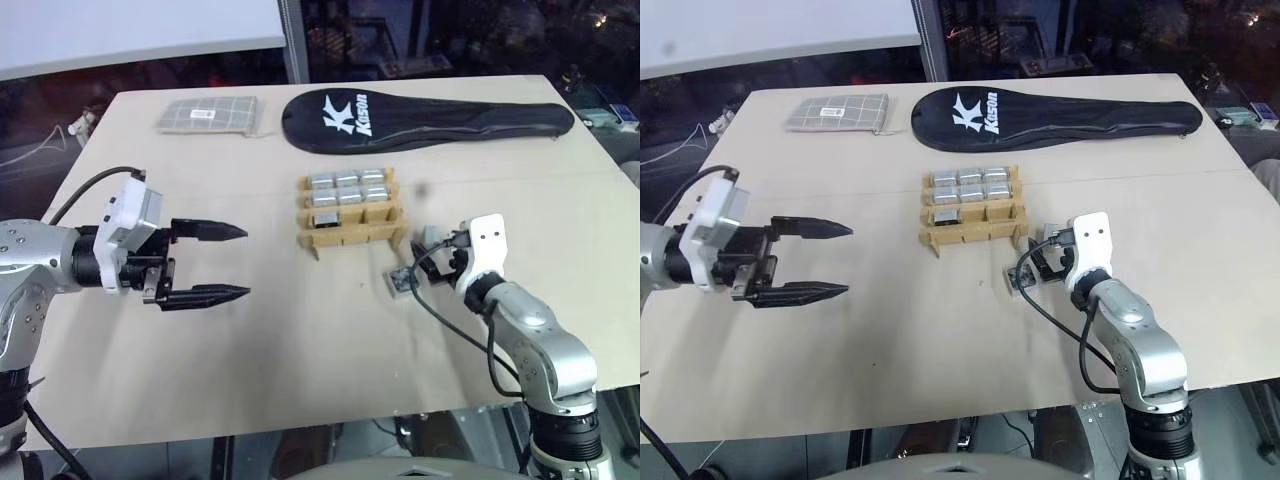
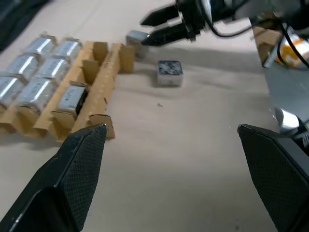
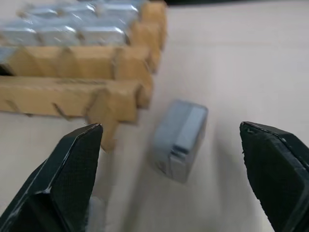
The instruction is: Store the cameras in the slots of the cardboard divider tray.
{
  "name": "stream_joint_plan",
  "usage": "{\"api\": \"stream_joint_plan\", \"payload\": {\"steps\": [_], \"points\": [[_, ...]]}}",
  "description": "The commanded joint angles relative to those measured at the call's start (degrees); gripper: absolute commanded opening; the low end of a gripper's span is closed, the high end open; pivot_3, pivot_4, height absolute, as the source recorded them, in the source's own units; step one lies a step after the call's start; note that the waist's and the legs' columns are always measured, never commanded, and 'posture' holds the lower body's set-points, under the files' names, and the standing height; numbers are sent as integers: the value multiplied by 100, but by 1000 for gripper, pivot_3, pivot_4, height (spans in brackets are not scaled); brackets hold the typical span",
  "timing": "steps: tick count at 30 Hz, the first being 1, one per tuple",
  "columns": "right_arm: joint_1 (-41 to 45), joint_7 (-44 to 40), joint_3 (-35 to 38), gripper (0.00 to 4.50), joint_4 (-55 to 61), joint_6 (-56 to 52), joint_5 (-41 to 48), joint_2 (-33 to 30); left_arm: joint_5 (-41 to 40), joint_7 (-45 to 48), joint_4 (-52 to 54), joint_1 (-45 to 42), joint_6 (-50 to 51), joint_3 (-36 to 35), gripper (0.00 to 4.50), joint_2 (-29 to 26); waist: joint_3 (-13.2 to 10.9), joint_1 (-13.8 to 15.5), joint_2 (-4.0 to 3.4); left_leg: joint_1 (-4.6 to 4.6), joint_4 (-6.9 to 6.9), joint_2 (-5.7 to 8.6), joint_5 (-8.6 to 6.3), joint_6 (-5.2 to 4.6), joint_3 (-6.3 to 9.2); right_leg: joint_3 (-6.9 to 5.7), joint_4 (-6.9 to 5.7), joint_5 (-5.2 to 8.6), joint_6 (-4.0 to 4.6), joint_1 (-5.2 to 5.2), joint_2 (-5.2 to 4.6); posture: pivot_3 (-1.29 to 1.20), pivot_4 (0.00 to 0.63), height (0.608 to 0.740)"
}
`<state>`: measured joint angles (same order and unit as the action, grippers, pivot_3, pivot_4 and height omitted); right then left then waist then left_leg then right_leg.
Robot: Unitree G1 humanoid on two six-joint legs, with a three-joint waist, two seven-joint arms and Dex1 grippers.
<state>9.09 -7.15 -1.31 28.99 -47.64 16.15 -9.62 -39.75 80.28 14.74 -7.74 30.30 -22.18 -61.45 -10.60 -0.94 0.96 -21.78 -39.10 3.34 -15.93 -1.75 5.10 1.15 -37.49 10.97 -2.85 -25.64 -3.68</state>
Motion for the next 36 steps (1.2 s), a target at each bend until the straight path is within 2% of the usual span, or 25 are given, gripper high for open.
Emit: {"api": "stream_joint_plan", "payload": {"steps": [1,8,10,12,13,14,17,19,23,25,27,31,36], "points": [[208,84,-15,4500,82,-220,36,88,-200,-163,324,177,97,-426,4482,-5,0,-5,-1,1,0,0,0,0,-1,0,0,0,1,0,1,0,150,740],[465,101,-59,4500,-333,-103,-63,216,-391,-347,726,438,263,-577,4482,-28,0,-14,-1,3,0,-7,0,0,-1,-2,0,-3,6,1,9,0,150,740],[486,77,-92,3988,-396,17,-139,156,-415,-372,747,451,275,-600,4500,-40,0,-17,-1,3,3,-7,0,0,-2,-2,4,-4,6,1,10,0,150,740],[482,69,-92,3224,-413,44,-173,128,-461,-391,800,423,315,-580,4500,-63,-1,-20,-1,3,3,-7,0,0,-3,-2,6,-4,6,1,10,0,150,740],[479,65,-82,2536,-421,54,-177,131,-477,-414,829,394,336,-555,4500,-70,0,-21,-1,3,4,-7,0,0,-4,-2,6,-4,6,1,10,0,150,740],[480,56,-81,2209,-432,63,-192,121,-482,-443,848,360,353,-522,4500,-75,0,-22,-1,3,4,-7,0,0,-4,-2,7,-4,6,1,11,0,150,740],[539,26,-123,764,-433,235,-340,14,-451,-507,870,273,363,-427,4500,-87,-1,-21,-1,3,5,-8,0,0,-3,-2,7,-4,6,1,12,0,150,740],[623,-103,-301,725,-443,613,-618,-244,-444,-543,874,207,403,-375,4500,-97,-1,-25,-2,4,5,-8,0,0,-5,-1,7,-4,6,1,12,0,150,740],[893,-946,-755,725,-572,1645,-1047,-1105,-437,-568,877,120,461,-299,4500,-155,-2,-54,-3,2,5,-8,0,0,-8,-2,12,-3,5,2,13,0,150,740],[1192,-1731,-763,725,-802,2216,-790,-1383,-444,-591,856,74,485,-275,4500,-158,-1,-82,-1,1,6,-9,0,0,-6,-4,15,-4,5,2,14,0,150,740],[1687,-2861,-782,725,-1189,2778,-338,-1579,-445,-602,832,45,521,-262,4500,-159,-5,-129,-2,1,7,-12,0,0,-6,-5,17,-4,5,3,16,0,150,740],[2857,-4788,-1021,725,-2376,4209,16,-1641,-425,-568,707,-2,623,-317,4500,-249,-9,-190,-4,4,8,-43,-1,-2,-18,4,45,-21,26,9,49,0,150,740],[4098,-6123,-1266,725,-4023,4510,160,-1281,-358,-489,543,-133,557,-276,4500,-335,-9,-146,-4,2,31,-68,1,4,-7,-11,63,-37,54,4,72,0,150,740]]}}
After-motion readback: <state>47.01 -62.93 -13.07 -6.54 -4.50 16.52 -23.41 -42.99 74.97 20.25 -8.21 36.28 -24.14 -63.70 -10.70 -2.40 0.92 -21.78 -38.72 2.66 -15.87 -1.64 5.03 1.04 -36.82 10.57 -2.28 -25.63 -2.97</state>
